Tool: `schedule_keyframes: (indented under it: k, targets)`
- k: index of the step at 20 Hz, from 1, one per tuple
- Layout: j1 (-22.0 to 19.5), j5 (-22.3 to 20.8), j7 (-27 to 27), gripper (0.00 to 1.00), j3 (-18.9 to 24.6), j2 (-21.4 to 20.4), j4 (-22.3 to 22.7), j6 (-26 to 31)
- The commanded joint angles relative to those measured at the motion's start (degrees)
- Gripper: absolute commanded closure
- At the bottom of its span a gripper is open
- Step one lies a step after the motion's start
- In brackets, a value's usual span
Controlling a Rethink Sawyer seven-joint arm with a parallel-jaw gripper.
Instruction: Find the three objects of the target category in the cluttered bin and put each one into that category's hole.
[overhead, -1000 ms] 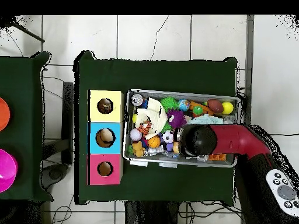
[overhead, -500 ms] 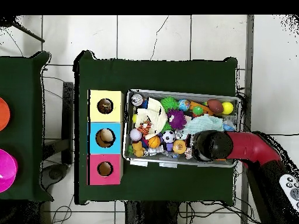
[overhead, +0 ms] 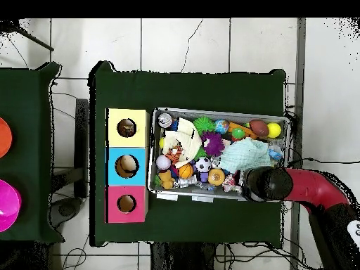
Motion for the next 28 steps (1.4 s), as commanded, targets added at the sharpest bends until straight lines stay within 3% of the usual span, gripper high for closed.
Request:
schedule_keyframes:
  k: [1, 12, 19, 28]
  targets:
    - [1.3, -2.2, -12.1, 0.00, 3.6, 0.6, 2.6, 2.2]
    - [4.8, -0.4, -10.2, 0.00, 3.7, 4.0, 0.0, 4.2]
    - [5.0, -0.6, -2.3, 0.00, 1.1, 1.9, 7.5, -2.9]
    - [3.8, -0.8, -0.5, 0.00, 0.4, -0.6, 12.9, -5.6]
